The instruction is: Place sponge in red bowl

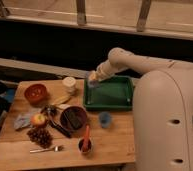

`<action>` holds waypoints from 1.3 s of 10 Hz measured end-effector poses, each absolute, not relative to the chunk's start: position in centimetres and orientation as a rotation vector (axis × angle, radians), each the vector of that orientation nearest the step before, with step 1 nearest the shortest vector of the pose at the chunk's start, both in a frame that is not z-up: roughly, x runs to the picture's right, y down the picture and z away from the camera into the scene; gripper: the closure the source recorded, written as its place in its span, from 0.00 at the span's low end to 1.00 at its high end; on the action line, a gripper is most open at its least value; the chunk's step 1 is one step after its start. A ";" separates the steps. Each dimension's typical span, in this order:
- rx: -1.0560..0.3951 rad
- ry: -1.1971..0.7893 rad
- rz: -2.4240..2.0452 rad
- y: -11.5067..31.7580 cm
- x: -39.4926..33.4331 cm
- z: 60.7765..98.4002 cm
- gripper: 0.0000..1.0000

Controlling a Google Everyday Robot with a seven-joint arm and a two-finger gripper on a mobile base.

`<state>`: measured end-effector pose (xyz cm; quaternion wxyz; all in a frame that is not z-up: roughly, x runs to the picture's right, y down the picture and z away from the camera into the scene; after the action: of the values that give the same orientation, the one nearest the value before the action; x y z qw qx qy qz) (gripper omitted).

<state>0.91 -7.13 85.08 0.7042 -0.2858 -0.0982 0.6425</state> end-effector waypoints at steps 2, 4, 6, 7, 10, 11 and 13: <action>-0.688 -0.286 1.379 -7.8 -3.3 84.4 1.00; -0.734 -0.333 1.337 -7.9 -7.7 84.1 1.00; -0.779 -0.357 1.305 -7.8 -12.5 83.7 1.00; -0.776 -0.355 1.310 -7.8 -12.2 83.8 1.00; -0.777 -0.353 1.311 -7.7 -12.3 83.8 1.00; -0.757 -0.343 1.324 -7.5 -11.5 84.0 1.00; -0.750 -0.352 1.305 -7.1 -12.1 84.1 1.00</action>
<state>-12.14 -7.07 84.09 0.7159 -0.3389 -0.1591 0.5893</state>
